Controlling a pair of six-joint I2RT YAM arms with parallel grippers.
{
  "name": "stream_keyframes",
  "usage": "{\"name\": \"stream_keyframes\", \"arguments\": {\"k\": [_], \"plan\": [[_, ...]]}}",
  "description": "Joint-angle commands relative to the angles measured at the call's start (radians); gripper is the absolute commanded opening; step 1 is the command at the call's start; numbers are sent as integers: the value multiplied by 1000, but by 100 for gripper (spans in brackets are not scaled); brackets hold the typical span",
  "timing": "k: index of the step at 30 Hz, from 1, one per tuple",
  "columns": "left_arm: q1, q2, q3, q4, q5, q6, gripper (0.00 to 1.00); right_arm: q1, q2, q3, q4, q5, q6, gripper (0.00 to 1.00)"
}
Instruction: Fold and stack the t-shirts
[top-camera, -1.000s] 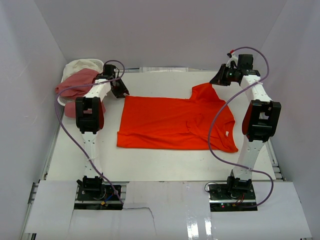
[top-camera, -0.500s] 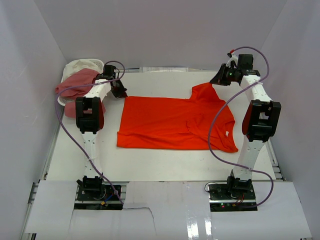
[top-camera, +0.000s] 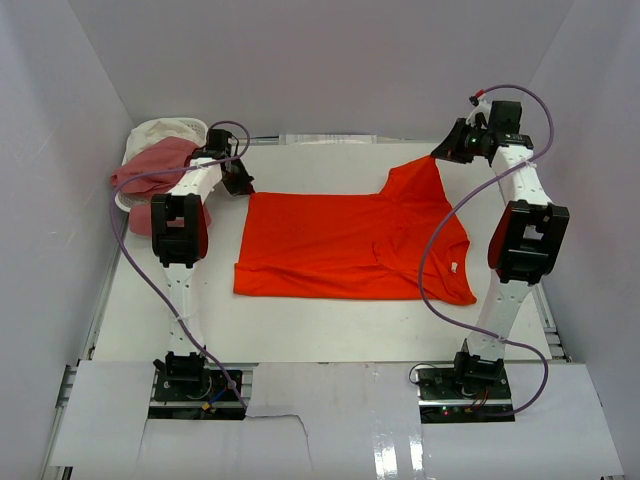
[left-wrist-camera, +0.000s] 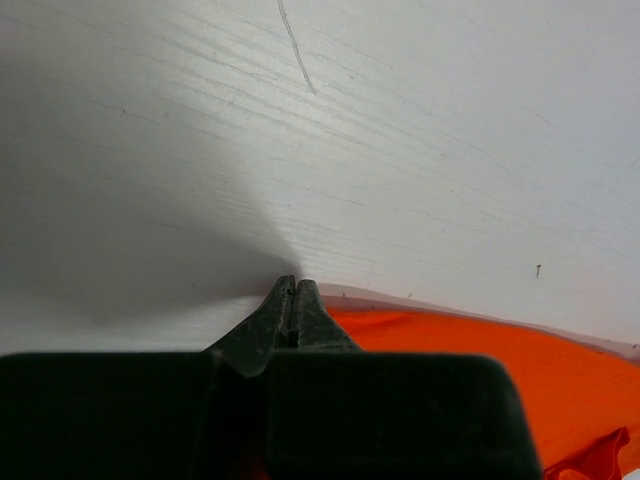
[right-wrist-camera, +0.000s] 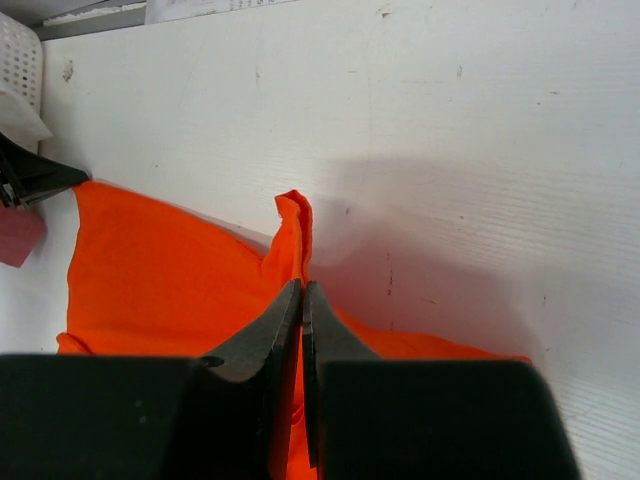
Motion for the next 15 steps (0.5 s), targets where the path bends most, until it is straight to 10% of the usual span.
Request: {"name": "stream_keyframes", "arguments": {"k": [1,15], "plan": [[-3,-97,36,0,14,2,0,-3,-54,19,6,-14,5,8],[-1,-236,-10,3,36,-4,0,-3,-113,-93,17,-28,-17,8]]}}
